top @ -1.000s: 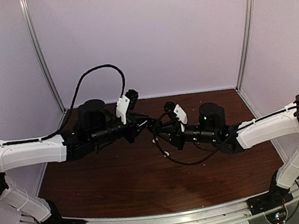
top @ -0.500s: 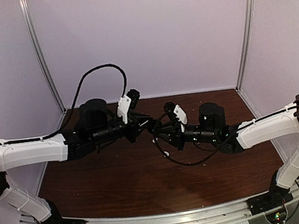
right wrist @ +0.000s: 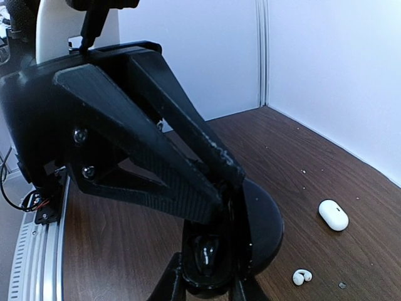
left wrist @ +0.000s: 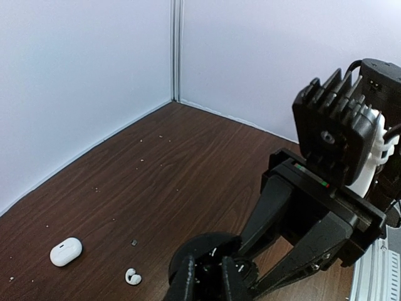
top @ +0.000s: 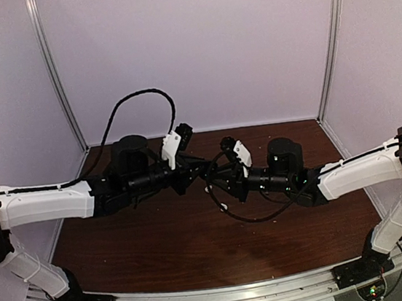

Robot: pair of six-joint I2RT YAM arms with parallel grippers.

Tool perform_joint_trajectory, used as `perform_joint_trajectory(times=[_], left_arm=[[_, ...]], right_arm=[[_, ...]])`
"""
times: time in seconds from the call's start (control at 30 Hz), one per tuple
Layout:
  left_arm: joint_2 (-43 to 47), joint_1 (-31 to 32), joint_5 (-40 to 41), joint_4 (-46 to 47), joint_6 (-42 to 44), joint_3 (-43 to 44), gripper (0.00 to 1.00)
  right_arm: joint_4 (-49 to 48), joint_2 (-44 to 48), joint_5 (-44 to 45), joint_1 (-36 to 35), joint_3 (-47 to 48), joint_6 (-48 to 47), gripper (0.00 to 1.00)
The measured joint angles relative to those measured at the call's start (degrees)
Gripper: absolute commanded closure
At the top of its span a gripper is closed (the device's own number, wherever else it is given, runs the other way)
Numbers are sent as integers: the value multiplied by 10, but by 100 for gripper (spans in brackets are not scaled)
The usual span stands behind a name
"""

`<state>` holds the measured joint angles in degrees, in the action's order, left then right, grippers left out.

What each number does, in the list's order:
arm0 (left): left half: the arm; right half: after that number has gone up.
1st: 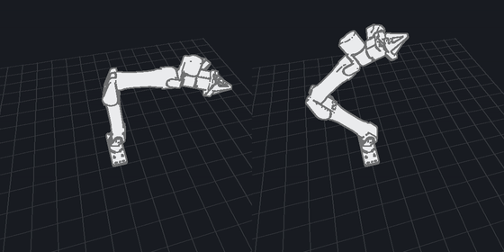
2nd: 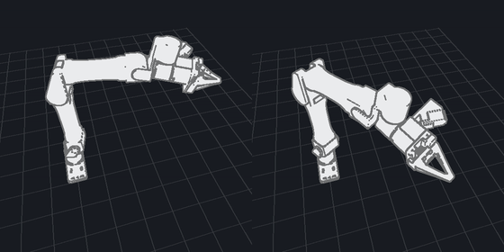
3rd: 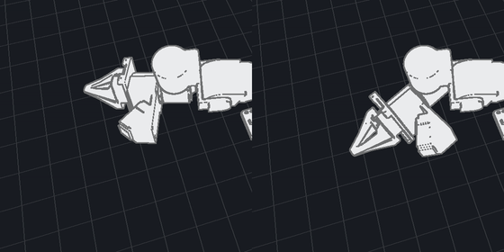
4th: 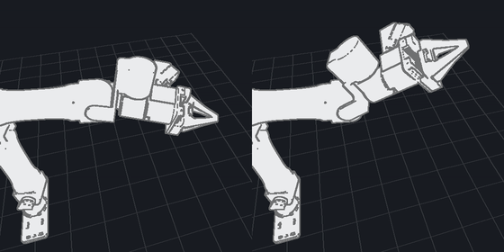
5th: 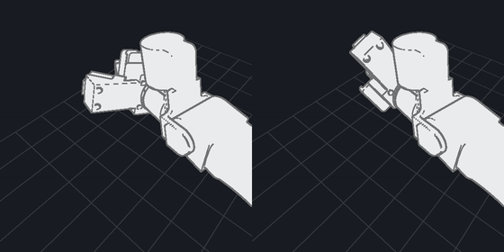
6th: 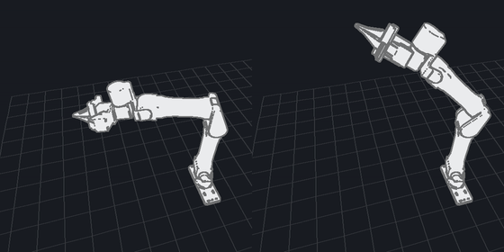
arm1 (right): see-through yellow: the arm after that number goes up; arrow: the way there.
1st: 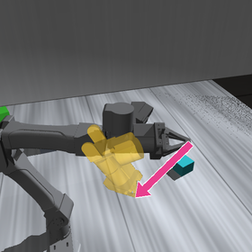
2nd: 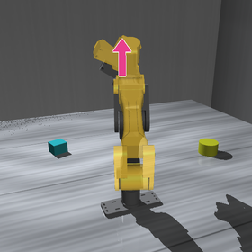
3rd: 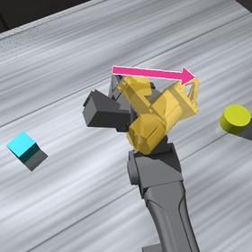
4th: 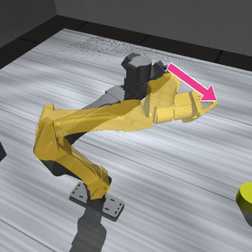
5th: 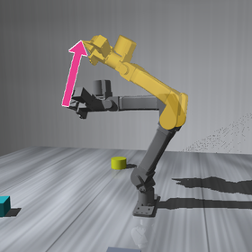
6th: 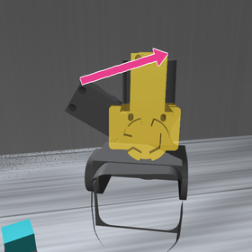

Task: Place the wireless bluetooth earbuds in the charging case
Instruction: Place the left earbud in the left side groove of the charging case.

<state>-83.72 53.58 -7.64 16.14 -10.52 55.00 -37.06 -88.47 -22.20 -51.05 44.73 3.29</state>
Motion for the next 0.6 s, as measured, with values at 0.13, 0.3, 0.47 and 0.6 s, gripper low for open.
perform_joint_trajectory(times=[0.13, 0.3, 0.47, 0.6], left_arm=[[0, 1, 2, 0, 0, 0, 82], [0, 3, 0, -8, -1, 0, 75], [0, 6, 3, -24, 1, 6, 67], [3, 6, 6, -42, 8, 19, 54]], right_arm=[[0, 0, 0, 0, 0, 0, 93], [-1, 0, 0, 0, 0, 0, 93], [-1, 0, 0, 0, 0, 0, 93], [-1, 1, 0, 0, 0, 0, 93]])
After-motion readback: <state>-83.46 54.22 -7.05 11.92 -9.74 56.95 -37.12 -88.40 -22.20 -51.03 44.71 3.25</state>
